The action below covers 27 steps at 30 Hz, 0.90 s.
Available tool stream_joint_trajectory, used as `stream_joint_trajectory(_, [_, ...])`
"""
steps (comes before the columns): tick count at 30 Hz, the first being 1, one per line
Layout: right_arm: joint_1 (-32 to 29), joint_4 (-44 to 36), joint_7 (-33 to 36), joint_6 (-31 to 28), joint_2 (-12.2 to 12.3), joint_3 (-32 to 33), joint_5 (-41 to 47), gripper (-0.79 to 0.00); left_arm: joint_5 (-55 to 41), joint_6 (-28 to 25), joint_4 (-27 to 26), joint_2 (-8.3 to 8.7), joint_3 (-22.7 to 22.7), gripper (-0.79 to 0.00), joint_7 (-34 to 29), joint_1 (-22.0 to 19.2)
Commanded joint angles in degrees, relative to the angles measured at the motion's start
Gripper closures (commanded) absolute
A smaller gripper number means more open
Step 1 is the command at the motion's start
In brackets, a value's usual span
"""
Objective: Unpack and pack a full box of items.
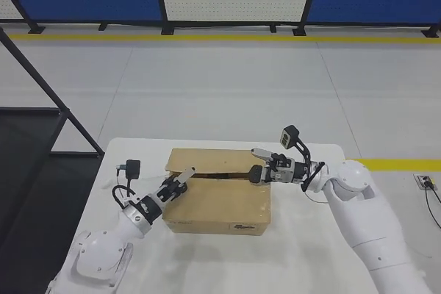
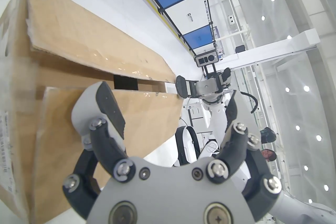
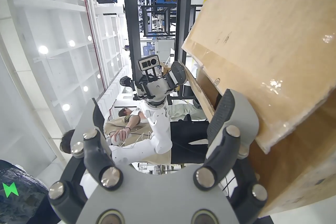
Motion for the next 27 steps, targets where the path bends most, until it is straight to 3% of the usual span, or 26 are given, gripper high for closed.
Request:
stream_joint_trajectory(1, [-0.2, 0.7, -0.4, -0.3, 0.0, -0.4, -0.4, -0.785, -0.9, -0.6, -0.3, -0.05, -0.3, -0.785, 0.7, 0.1])
stream_joint_trajectory(6, [-0.2, 2.9, -1.9, -2.5, -0.3, -1.2, 0.1, -0.785, -7.2, -2.4, -2.0, 0.1, -5.0, -0.785, 2.0, 2.6])
stream_joint_trajectory(15, [1.4, 6.9, -0.8, -7.9, -1.2, -3.5, 2.0, -0.785, -15.6, -5.6, -1.8, 0.75, -18.2, -0.785, 4.6, 12.1])
stream_joint_trajectory(18, [2.6, 8.6, -0.8, -9.1, -1.7, -4.7, 2.1, -0.785, -15.8, -6.2, -1.0, 0.84, -19.9, -0.785, 4.5, 15.0])
stream_joint_trajectory(22, [4.3, 10.8, -0.2, -9.9, -2.1, -5.9, 1.5, -0.785, -14.2, -8.8, -0.7, 1.17, -20.2, -0.785, -0.9, 17.9])
stream_joint_trajectory(27, [5.4, 12.0, 0.4, -10.7, -2.2, -6.3, 0.6, -0.785, -14.2, -8.8, -0.7, 1.17, -20.2, -0.785, -0.9, 17.9])
